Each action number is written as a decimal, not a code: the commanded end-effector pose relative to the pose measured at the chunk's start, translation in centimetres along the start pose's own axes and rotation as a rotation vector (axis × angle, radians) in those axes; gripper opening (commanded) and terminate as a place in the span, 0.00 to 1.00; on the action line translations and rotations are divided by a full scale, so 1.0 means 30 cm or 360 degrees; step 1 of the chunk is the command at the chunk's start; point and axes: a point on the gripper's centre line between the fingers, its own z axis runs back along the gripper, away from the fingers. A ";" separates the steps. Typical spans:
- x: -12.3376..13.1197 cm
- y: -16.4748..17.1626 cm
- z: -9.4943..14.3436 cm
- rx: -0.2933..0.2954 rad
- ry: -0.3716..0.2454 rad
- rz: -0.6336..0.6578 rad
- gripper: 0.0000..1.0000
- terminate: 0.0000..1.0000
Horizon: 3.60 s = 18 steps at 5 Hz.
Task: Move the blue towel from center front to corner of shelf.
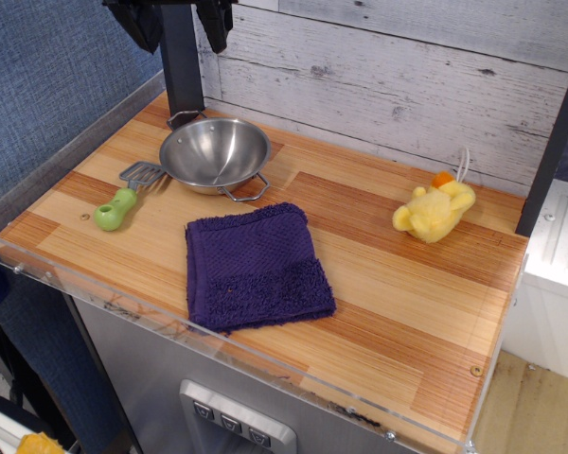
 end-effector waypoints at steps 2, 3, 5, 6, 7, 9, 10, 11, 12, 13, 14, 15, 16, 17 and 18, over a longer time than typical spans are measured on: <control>-0.098 -0.018 0.013 -0.0019 0.0072 -0.0021 1.00 0.00; -0.188 -0.052 0.028 -0.0029 0.0105 -0.0099 1.00 0.00; -0.385 -0.110 0.031 -0.0099 0.0114 -0.0262 1.00 0.00; -0.452 -0.124 -0.030 -0.0069 0.0129 -0.0357 1.00 0.00; -0.467 -0.125 -0.072 -0.0044 0.0129 -0.0378 1.00 0.00; -0.414 -0.159 -0.158 -0.0012 0.0150 -0.0339 1.00 0.00; -0.405 -0.176 -0.213 0.0015 0.0190 -0.0350 1.00 0.00; -0.410 -0.188 -0.258 0.0039 0.0228 -0.0361 1.00 0.00; -0.421 -0.197 -0.292 0.0050 0.0256 -0.0371 1.00 0.00; -0.431 -0.199 -0.314 0.0066 0.0284 -0.0361 1.00 0.00; -0.431 -0.207 -0.329 0.0083 0.0292 -0.0359 1.00 0.00; -0.440 -0.253 -0.342 0.0065 0.0319 -0.0373 1.00 0.00; -0.454 -0.339 -0.346 0.0012 0.0352 -0.0364 1.00 0.00; -0.463 -0.436 -0.341 -0.0023 0.0352 -0.0408 1.00 0.00; -0.488 -0.504 -0.343 -0.0046 0.0354 -0.0484 1.00 0.00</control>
